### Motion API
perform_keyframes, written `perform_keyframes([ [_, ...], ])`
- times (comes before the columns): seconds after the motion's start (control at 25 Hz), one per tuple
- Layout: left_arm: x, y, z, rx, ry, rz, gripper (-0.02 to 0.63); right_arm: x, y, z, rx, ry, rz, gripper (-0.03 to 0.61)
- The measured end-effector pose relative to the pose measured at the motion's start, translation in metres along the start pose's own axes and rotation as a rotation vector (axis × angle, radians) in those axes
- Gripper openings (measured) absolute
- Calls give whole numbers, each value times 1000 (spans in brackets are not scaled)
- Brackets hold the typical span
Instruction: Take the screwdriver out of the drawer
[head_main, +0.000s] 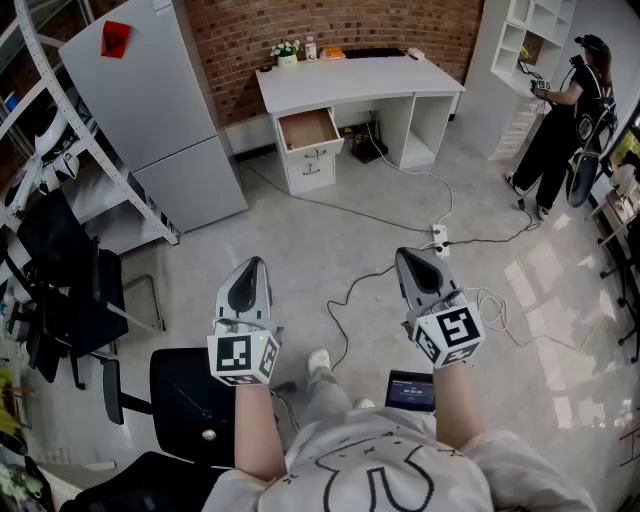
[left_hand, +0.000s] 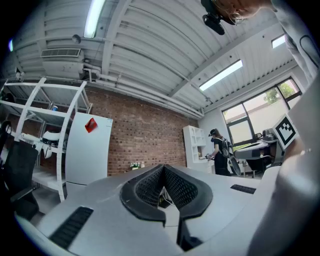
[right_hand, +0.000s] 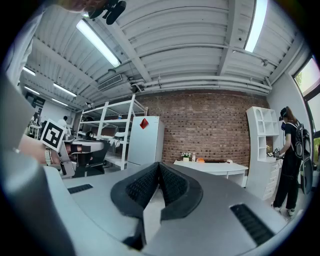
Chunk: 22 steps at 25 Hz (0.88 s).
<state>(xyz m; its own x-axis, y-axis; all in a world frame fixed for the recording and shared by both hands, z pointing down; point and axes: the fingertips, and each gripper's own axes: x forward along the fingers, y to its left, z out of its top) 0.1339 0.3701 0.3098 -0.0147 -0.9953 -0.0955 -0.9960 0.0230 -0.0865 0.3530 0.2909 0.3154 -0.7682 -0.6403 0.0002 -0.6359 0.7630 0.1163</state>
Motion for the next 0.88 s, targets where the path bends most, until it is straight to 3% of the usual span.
perform_keyframes([
  [0.56, 97, 74, -12, -28, -11, -6, 12, 109, -26, 8, -17, -8, -7, 20],
  [0.88, 154, 142, -22, -32, -4, -16, 12, 200, -31, 12, -26, 10, -3, 20],
])
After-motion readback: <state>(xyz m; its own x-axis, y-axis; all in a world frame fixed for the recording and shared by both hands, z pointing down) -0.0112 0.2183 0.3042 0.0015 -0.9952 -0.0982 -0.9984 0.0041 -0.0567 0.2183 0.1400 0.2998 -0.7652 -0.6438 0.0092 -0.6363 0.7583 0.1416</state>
